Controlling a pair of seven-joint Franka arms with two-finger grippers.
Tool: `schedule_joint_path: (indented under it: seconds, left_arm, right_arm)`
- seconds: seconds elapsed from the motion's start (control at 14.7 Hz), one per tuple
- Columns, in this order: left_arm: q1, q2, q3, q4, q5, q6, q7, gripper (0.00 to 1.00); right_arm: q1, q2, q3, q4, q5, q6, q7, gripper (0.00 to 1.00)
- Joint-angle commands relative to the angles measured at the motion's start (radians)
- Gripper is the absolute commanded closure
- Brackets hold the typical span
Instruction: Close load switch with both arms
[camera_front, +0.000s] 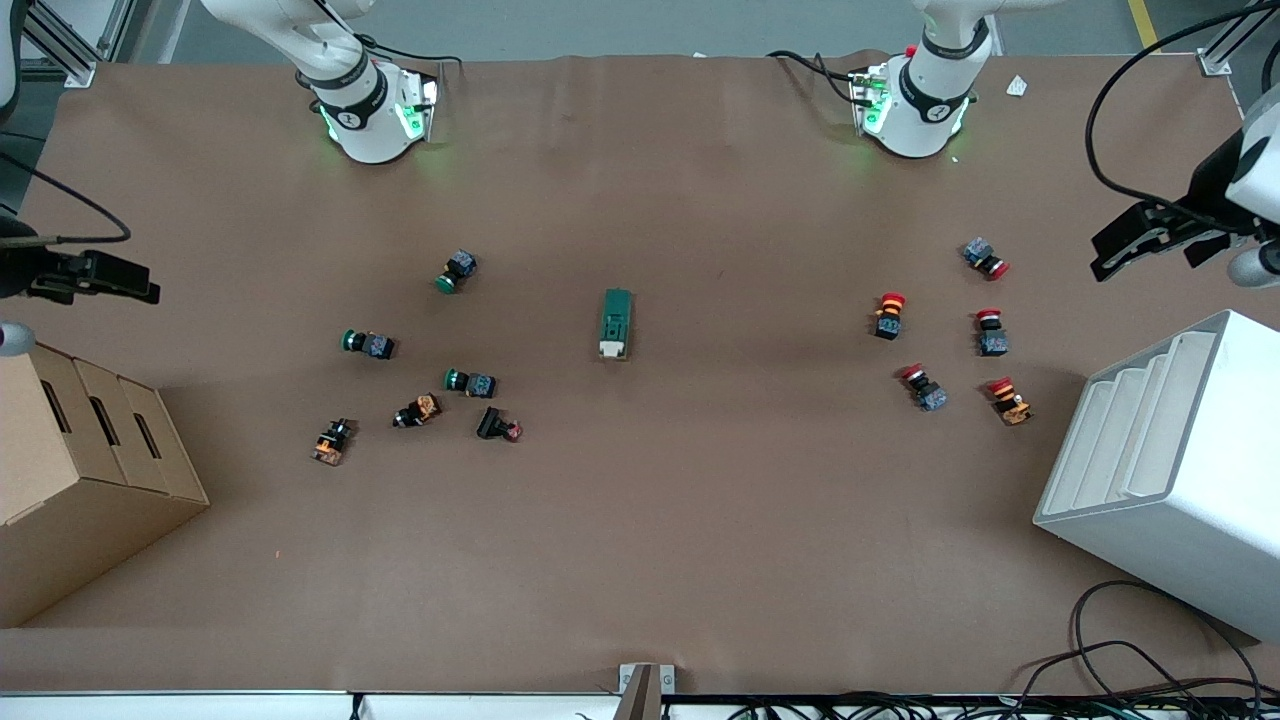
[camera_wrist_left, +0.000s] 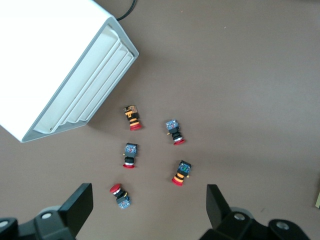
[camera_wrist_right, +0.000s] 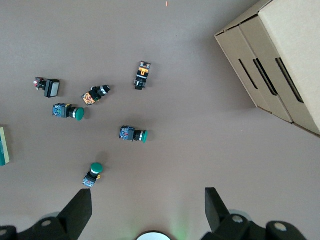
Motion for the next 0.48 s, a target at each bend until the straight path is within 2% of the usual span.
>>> schedule_joint_path:
  seconds: [0.0,0.2,0.41]
  left_arm:
    - [-0.045,-0.026,0.009,-0.031,-0.009,-0.008,0.020,0.00]
    - [-0.045,-0.045,0.007,-0.060,-0.018,-0.007,0.028,0.00]
    - [-0.040,-0.100,-0.001,-0.142,-0.018,0.017,0.030,0.00]
  right_arm:
    - [-0.005,-0.099,0.024,-0.110,-0.036,0.031,0.024,0.00]
    - [-0.083,-0.152,0.106,-0.156,-0.036,0.044,0.024,0.00]
    - [-0.071,-0.169,0.106,-0.158,-0.037,0.038,0.026,0.00]
